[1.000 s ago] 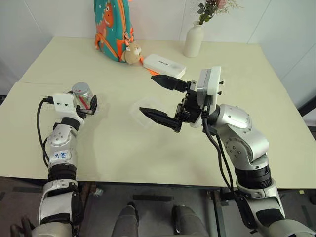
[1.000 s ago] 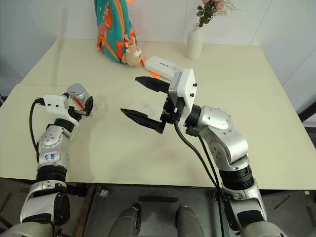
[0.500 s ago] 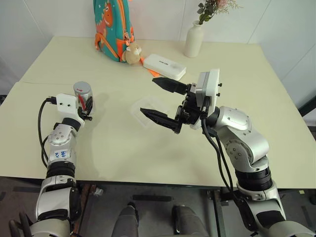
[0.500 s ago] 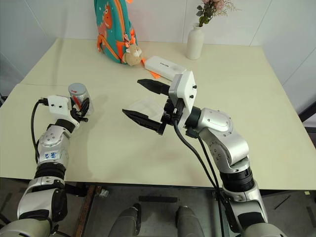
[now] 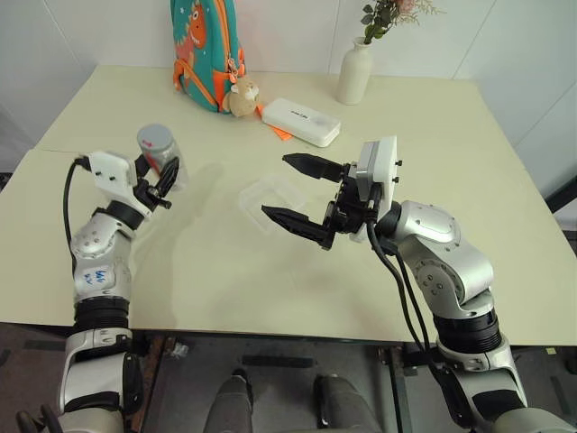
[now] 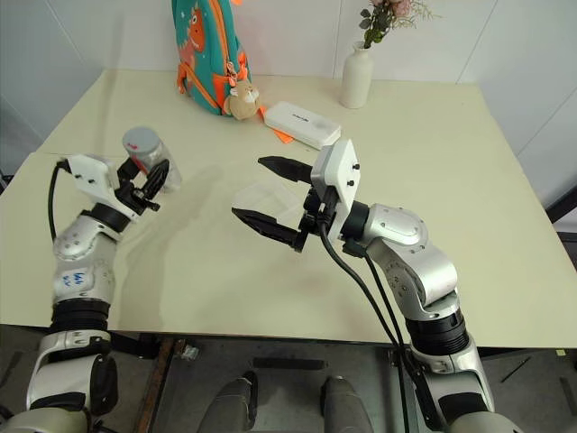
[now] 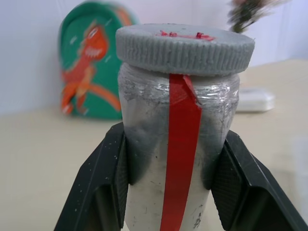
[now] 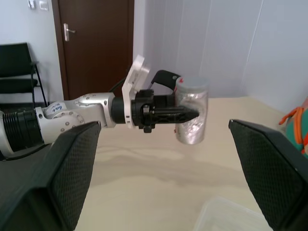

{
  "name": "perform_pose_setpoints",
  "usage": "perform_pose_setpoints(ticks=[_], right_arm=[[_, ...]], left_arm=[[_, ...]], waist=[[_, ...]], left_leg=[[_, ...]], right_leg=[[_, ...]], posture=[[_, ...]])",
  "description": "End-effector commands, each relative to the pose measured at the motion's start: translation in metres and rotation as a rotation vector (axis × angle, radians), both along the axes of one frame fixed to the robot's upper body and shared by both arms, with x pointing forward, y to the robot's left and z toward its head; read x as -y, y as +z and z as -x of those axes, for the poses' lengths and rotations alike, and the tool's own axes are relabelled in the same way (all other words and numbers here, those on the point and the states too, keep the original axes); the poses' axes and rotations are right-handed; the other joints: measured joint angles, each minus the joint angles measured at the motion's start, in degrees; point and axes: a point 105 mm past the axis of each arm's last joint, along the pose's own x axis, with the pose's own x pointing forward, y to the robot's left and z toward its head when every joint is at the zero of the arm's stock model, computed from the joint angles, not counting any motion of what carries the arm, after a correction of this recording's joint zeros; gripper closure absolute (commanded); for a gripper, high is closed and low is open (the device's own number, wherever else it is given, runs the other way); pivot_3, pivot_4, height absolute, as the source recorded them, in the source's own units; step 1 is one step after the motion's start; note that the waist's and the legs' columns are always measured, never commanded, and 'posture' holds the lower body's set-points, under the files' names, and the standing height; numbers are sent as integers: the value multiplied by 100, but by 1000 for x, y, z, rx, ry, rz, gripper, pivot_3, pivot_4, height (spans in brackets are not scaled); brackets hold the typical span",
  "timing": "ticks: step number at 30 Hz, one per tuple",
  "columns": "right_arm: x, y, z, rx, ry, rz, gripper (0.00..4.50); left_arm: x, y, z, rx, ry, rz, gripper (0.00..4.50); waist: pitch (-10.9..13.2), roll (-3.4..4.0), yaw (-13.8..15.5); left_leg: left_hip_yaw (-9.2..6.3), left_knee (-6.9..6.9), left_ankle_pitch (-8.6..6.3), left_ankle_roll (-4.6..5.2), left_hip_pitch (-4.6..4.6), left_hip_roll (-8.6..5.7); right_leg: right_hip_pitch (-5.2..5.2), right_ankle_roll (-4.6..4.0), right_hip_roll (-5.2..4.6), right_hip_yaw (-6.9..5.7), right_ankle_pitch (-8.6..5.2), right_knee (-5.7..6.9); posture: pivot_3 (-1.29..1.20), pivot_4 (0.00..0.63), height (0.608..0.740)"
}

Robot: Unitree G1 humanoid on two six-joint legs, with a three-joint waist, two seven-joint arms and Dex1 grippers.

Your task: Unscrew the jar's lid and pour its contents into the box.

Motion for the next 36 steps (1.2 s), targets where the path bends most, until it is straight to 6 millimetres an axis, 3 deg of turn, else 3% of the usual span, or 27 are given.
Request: perform_pose_setpoints(ticks=[1, 6, 13, 19, 29, 32, 36], right_arm=[[-7, 19, 4, 32, 13, 11, 0], [-19, 28, -4, 8, -19, -12, 0], [-28, 28, -28, 8, -114, -22, 0], [-28, 31, -37, 28, -131, -23, 0], [-30, 23, -34, 1, -97, -35, 0], [-31, 23, -33, -1, -79, -35, 629], [-32, 22, -31, -8, -58, -27, 1872]], left_arm=[[43, 20, 25, -5, -258, -87, 2610], [83, 11, 48, -104, -481, -150, 2610], [110, 0, 55, -110, -588, -151, 2610], [111, 4, 51, -103, -596, -143, 2610], [117, 0, 50, -107, -615, -147, 2610], [119, 0, 48, -106, -614, -145, 2610], [121, 0, 49, -107, -619, -142, 2610]], waist=[[2, 3, -5], [2, 3, -25], [2, 3, -7], [2, 4, -8], [2, 4, -4], [2, 4, -7], [2, 4, -7]], left_leg=[[0, 1, 0, 0, 0, 0], [0, -1, 0, -1, 2, 4], [0, -2, -2, 0, 0, 4], [0, -14, -2, 0, 0, 5], [0, -21, -2, 0, -1, 5], [0, -21, -2, 0, 0, 5], [0, -21, -2, -1, 0, 6]], right_leg=[[0, 0, 0, 0, 0, 2], [0, -6, 2, 0, -3, 1], [-3, -11, 2, 0, -6, -3], [-6, -12, 3, 0, -7, -8], [-8, -12, 3, 0, -9, -11], [-8, -12, 3, 0, -9, -11], [-8, -12, 4, 0, -9, -10]], posture=[[0, 150, 740], [0, 150, 740], [0, 150, 740], [0, 150, 740], [0, 150, 740], [0, 150, 740], [0, 150, 740]])
